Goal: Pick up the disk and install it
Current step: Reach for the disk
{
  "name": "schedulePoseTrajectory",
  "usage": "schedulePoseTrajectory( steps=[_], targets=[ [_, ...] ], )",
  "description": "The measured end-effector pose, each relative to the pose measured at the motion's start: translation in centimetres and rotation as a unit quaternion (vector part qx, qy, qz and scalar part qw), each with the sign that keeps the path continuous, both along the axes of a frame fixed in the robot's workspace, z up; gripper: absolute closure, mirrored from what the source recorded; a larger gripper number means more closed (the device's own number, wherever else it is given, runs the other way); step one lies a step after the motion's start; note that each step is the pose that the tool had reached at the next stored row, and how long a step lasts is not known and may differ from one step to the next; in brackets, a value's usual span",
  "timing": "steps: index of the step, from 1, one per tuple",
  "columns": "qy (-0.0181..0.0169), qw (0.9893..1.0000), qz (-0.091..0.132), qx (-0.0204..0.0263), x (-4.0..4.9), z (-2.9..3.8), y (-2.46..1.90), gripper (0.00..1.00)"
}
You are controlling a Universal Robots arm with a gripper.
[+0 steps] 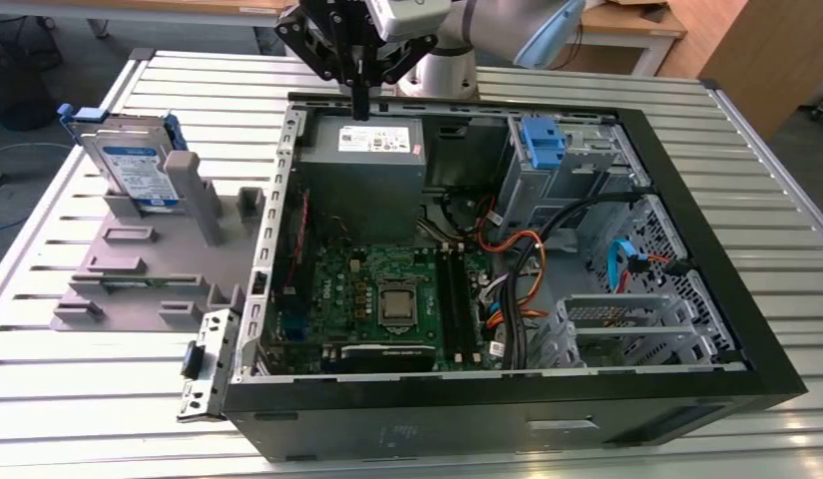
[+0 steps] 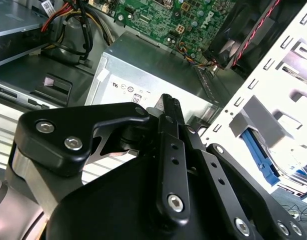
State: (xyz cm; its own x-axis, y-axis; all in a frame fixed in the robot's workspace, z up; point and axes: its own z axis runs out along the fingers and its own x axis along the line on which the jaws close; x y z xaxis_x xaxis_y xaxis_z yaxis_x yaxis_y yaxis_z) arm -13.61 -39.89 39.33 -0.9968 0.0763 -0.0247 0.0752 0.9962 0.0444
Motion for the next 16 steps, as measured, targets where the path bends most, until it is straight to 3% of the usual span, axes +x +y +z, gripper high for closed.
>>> schedulePoseTrajectory(
  steps=[16],
  targets=[
    [0.0,1.0,0.0,0.0,-0.4,0.0,0.0,0.89]
  ],
)
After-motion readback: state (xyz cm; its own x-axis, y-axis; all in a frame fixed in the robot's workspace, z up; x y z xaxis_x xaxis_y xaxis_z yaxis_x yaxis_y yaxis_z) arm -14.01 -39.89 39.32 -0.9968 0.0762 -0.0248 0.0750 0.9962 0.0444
